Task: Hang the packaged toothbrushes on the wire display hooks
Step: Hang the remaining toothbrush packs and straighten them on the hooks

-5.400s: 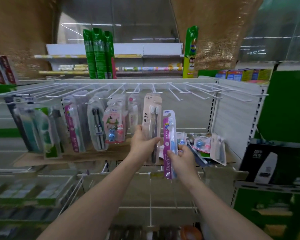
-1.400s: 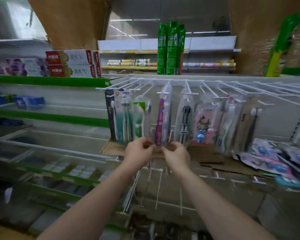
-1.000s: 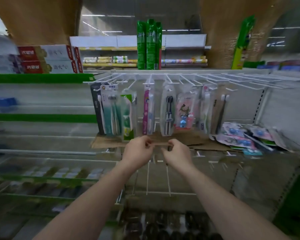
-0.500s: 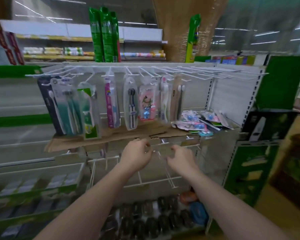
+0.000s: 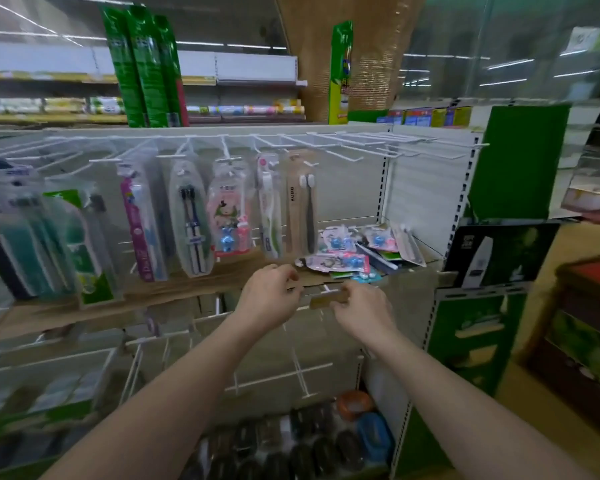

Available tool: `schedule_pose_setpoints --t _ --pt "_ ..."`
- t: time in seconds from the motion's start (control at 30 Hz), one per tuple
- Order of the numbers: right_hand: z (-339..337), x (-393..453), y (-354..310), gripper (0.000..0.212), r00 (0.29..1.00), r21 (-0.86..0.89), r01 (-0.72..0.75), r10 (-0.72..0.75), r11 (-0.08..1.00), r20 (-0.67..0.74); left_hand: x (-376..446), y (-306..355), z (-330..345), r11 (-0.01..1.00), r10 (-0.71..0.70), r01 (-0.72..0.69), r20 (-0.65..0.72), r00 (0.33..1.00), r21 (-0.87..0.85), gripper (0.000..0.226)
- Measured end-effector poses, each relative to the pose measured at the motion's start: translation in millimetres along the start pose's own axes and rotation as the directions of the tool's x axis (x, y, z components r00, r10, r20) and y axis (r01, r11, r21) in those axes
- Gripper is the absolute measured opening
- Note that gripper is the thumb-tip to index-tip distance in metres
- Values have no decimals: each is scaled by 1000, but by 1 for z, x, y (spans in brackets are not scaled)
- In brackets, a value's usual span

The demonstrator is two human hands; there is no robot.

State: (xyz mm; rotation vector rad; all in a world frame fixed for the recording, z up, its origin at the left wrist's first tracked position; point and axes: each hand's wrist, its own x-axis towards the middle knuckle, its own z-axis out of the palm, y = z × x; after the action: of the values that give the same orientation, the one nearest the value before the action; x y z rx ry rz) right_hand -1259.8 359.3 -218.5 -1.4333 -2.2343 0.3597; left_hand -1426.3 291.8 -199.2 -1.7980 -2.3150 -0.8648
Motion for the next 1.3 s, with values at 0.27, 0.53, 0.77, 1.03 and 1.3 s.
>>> schedule_pose_setpoints --t 0.27,0.53,0.77,1.03,1.3 --pt "-13 65 58 44 999 29 37 -36 999 -23 57 48 47 1000 -18 18 2 1000 22 27" --pt "-27 122 108 32 994 150 22 -6 988 -109 103 82 92 997 -49 46 55 997 66 34" --pt "-34 162 141 38 989 107 -29 44 994 -140 142 102 110 970 -148 123 107 983 212 36" --pt "-32 195 156 52 974 16 -201 201 980 -100 161 85 138 877 -363 284 147 920 386 78" --pt "-27 204 160 48 969 -23 -242 240 970 -63 160 93 144 880 -402 298 248 881 369 92"
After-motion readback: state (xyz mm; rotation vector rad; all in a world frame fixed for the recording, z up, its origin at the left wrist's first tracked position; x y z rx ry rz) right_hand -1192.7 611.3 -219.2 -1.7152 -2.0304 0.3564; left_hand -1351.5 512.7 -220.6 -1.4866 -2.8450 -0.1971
